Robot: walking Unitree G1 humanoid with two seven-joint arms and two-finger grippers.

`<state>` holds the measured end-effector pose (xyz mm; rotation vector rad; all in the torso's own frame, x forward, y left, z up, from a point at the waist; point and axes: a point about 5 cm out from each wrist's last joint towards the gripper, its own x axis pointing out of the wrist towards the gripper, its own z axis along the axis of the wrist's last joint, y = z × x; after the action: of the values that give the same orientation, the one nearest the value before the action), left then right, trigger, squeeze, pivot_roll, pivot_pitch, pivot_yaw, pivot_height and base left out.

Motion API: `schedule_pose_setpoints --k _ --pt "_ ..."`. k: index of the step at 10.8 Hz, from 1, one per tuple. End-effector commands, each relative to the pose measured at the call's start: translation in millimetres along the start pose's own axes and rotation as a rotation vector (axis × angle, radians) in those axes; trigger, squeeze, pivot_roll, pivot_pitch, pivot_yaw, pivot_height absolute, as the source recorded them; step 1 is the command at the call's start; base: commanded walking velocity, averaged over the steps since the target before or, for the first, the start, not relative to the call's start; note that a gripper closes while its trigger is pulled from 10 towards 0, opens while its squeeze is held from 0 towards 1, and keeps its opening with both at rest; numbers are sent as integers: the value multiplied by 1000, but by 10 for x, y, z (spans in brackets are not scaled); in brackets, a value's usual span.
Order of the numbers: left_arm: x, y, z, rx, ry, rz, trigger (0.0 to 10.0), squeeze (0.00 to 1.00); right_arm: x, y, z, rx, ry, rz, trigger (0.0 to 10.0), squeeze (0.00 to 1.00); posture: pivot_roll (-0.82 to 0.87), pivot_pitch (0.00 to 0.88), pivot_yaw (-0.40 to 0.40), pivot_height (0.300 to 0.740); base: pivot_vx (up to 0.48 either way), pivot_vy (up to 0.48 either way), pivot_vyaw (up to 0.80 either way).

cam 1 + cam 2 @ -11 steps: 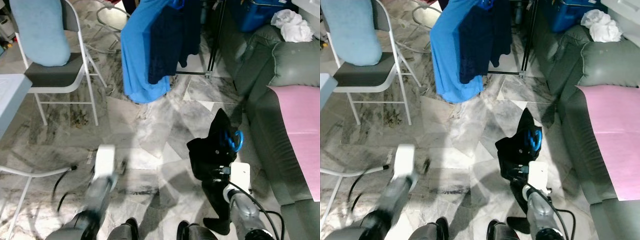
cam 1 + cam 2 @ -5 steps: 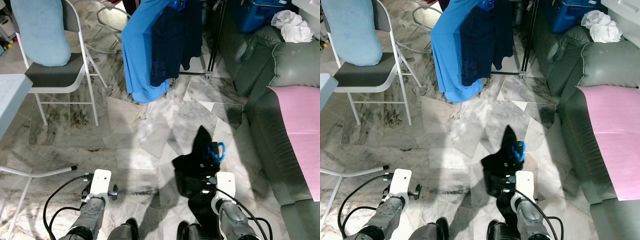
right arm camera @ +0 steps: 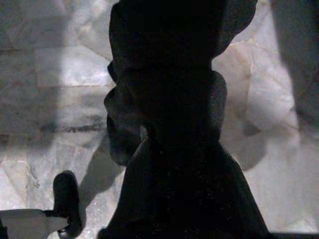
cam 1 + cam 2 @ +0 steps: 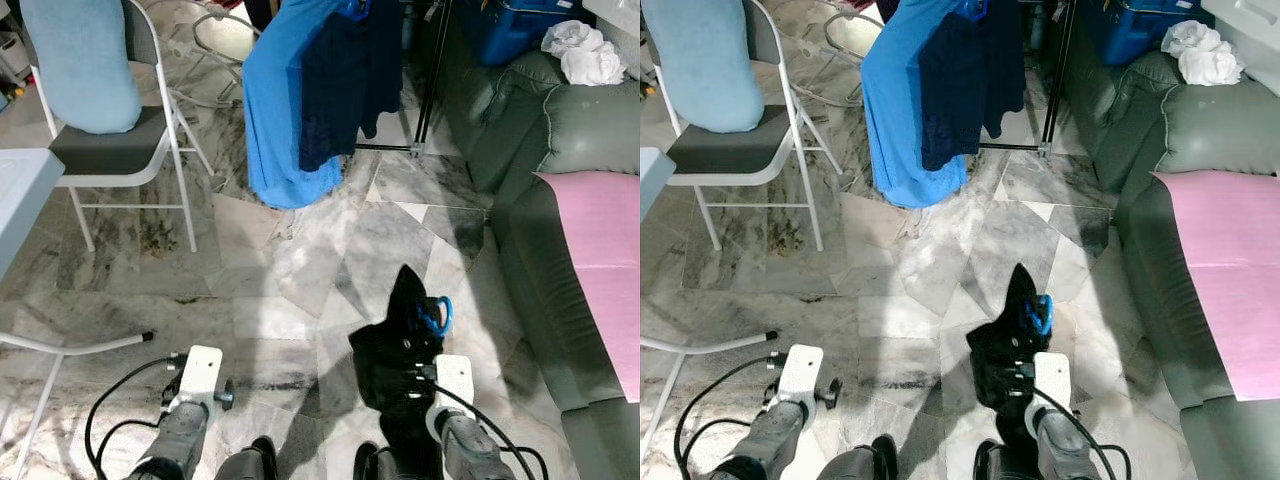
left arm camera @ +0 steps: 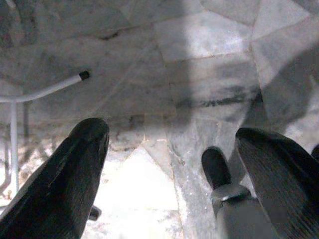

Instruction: Hang hanger

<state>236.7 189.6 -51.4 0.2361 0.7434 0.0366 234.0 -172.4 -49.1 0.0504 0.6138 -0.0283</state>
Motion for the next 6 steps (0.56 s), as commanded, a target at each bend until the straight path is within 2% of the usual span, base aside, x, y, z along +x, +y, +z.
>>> schedule_pose_setpoints --k 1,6 --pt "-29 30 -140 15 53 -4 10000 0 -32 -3 -98 13 35 -9 10000 0 -145 168 41 740 0 0 0" --pt "-53 14 -232 20 87 -9 10000 0 -9 -38 -33 4 20 -18 10000 0 -141 169 34 740 0 0 0"
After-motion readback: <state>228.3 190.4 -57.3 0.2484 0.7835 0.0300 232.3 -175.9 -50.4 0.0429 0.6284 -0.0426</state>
